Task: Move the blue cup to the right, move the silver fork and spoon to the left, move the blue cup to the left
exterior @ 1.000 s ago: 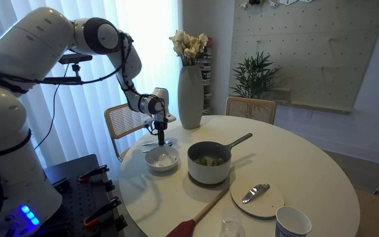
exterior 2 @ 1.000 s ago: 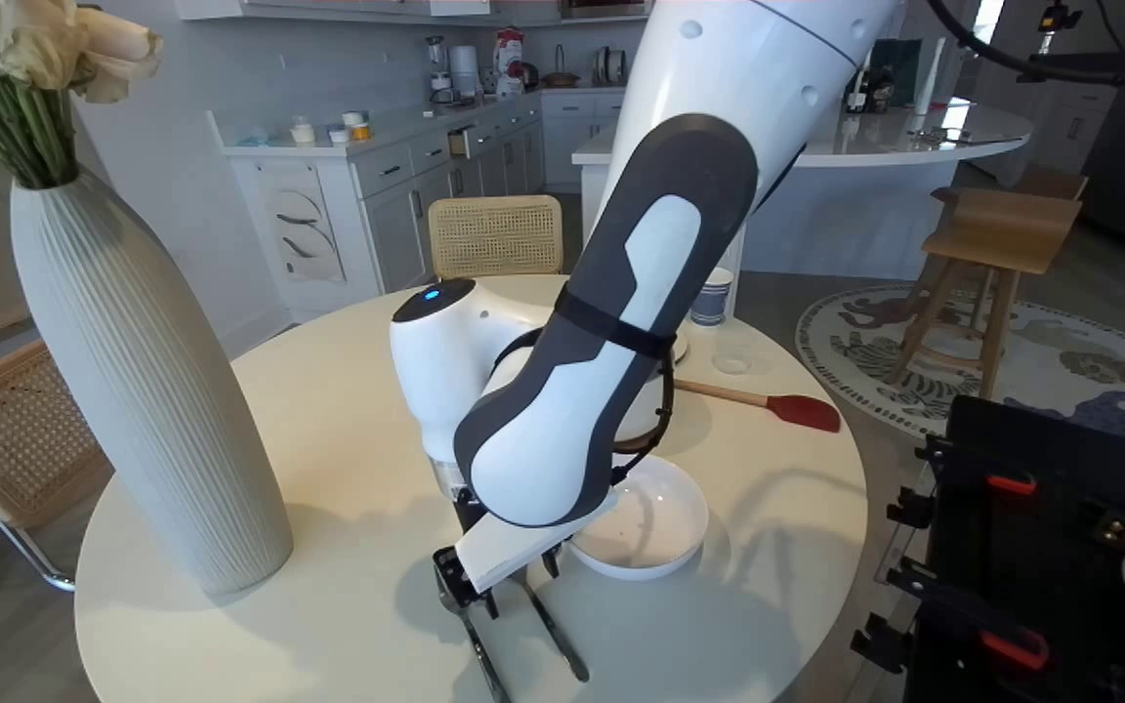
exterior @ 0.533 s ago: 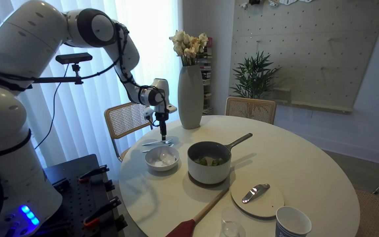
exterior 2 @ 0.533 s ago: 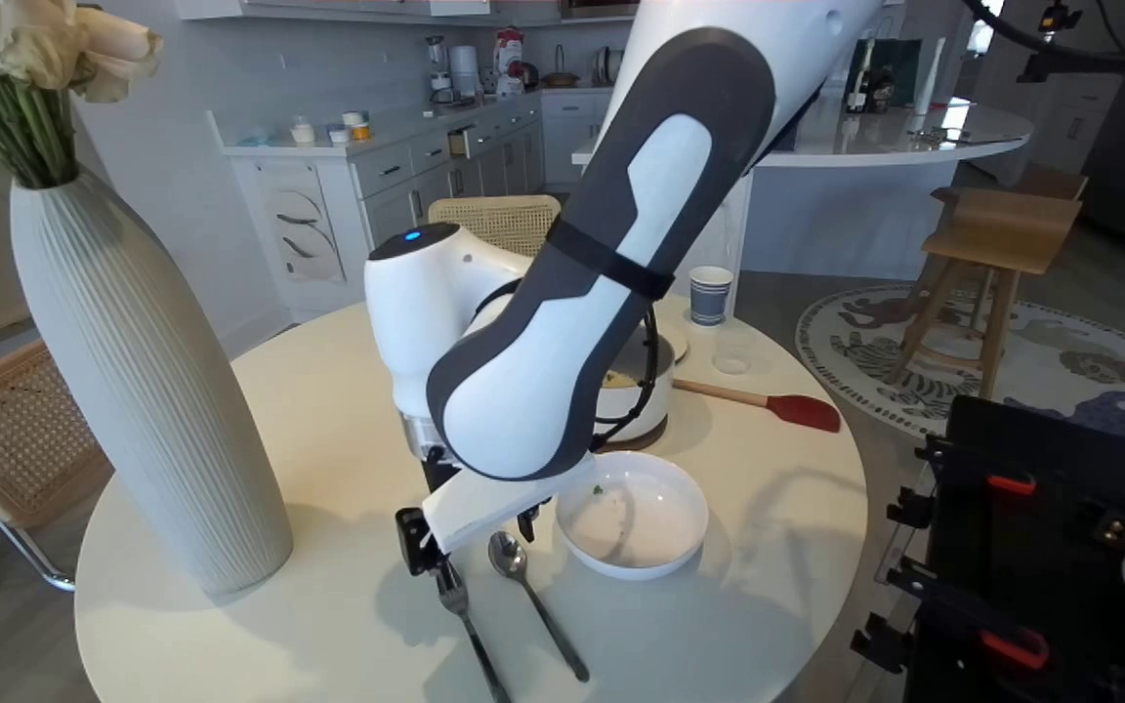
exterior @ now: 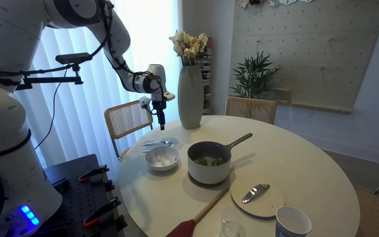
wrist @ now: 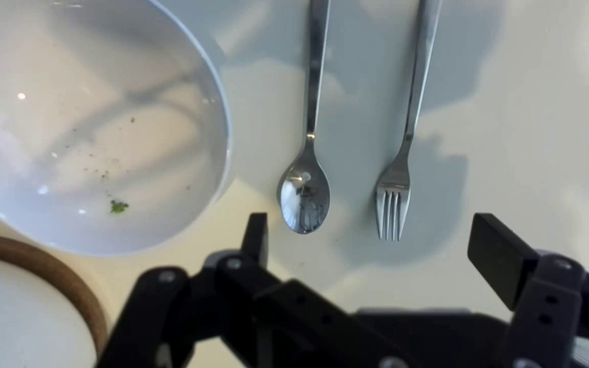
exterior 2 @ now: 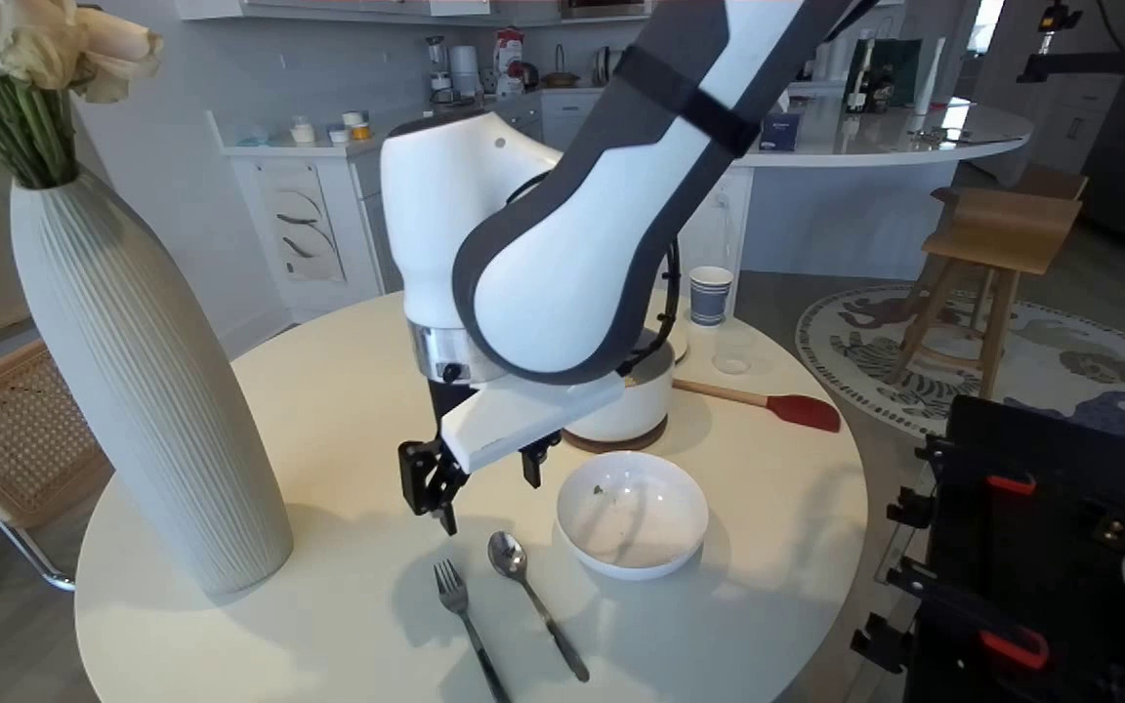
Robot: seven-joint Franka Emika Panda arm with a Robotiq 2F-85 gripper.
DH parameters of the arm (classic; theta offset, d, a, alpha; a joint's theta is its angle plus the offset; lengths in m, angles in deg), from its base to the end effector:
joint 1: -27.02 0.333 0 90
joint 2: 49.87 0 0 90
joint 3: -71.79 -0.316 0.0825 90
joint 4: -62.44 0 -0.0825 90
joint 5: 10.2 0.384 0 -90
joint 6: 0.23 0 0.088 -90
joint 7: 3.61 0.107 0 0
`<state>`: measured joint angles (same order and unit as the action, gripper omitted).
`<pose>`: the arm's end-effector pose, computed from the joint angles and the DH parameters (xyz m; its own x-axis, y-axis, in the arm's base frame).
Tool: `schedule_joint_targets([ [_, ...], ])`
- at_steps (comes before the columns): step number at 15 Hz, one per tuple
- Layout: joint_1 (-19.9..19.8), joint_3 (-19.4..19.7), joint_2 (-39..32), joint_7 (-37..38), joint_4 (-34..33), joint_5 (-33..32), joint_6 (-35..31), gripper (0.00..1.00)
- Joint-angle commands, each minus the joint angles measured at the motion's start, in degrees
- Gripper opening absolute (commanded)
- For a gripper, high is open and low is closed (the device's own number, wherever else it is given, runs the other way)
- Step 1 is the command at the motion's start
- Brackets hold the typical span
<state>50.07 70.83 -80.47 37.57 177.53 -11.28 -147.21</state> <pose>0.5543 0.2470 0.1874 0.9591 -0.2826 0.0184 -0.2824 -0.9592 -0.0133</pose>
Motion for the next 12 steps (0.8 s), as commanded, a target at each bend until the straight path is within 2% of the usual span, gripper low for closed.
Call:
schedule_joint_targets([
  [1, -2.85, -0.94, 10.23, -4.39, 10.12, 0.14, 0.73, 1.0],
  [4, -6.0, 0.07, 16.77, -9.75, 16.92, -1.22, 0.47, 1.0],
  [6, -8.82, 2.41, 20.44, -13.56, 21.14, -4.7, -1.1, 1.0],
  [9, -15.07, 5.91, 22.4, -21.45, 23.47, -10.48, -1.81, 1.0],
  [12, -22.63, 9.8, 21.6, -32.55, 23.64, -14.35, -5.32, 1.0],
])
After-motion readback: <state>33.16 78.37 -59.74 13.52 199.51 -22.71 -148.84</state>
